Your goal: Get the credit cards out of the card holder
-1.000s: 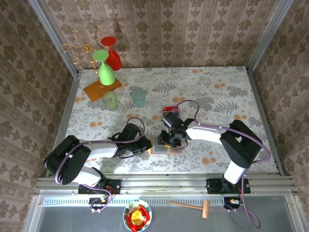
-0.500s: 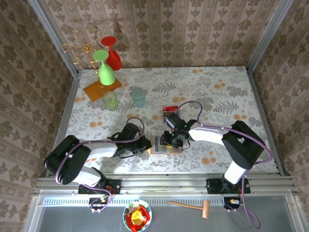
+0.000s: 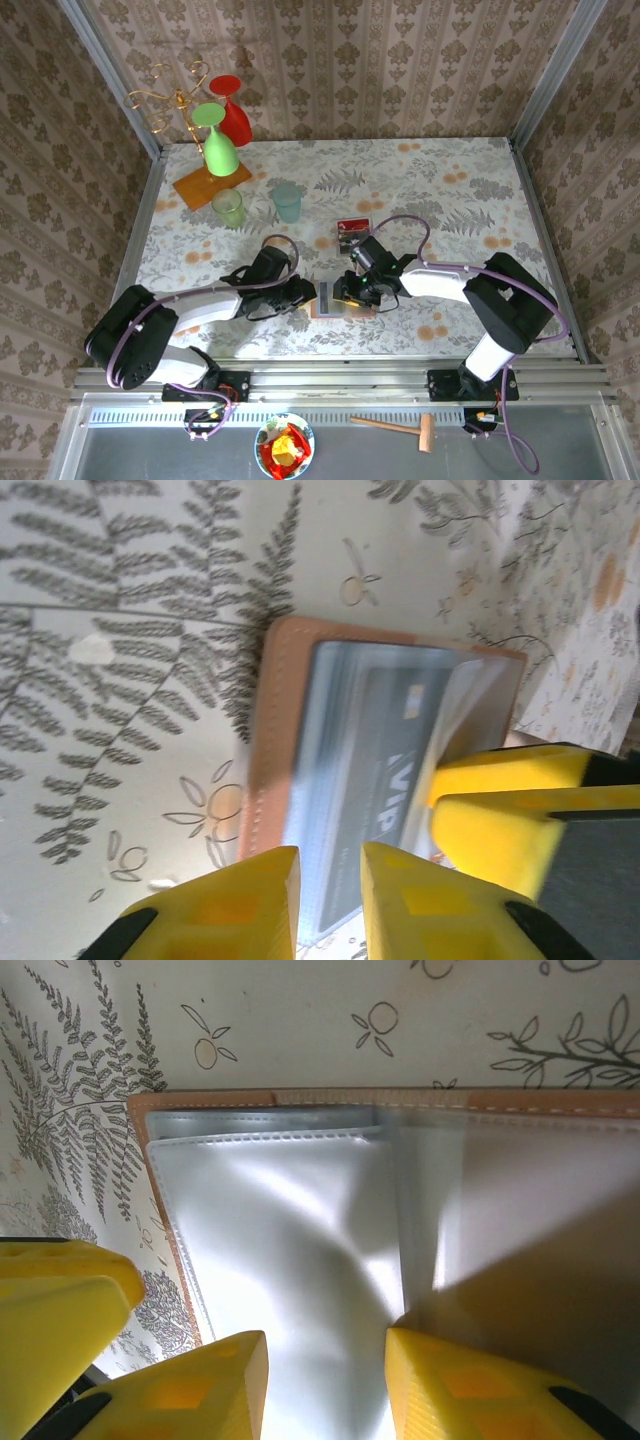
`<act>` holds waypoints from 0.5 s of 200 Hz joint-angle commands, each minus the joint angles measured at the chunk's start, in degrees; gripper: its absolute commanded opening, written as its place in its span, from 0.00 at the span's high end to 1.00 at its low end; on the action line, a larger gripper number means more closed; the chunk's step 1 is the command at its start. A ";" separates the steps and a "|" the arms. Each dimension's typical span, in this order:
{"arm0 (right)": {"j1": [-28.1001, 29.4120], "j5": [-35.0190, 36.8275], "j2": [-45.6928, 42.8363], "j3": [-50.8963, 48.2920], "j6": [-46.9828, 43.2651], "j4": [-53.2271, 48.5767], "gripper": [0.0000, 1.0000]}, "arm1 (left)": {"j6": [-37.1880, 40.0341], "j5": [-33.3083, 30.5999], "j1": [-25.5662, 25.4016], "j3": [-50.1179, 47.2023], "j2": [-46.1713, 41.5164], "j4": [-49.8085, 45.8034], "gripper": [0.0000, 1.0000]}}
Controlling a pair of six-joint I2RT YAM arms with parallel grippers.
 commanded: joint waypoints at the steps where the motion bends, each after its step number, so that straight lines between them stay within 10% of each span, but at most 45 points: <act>1: -0.54 -1.81 -0.90 -1.42 1.93 2.87 0.61 | 0.85 0.78 -0.32 2.08 -0.18 -0.72 0.75; 100: -1.16 -1.88 -1.84 -2.65 2.13 3.36 0.62 | 0.70 2.53 -1.79 5.55 6.52 2.27 0.74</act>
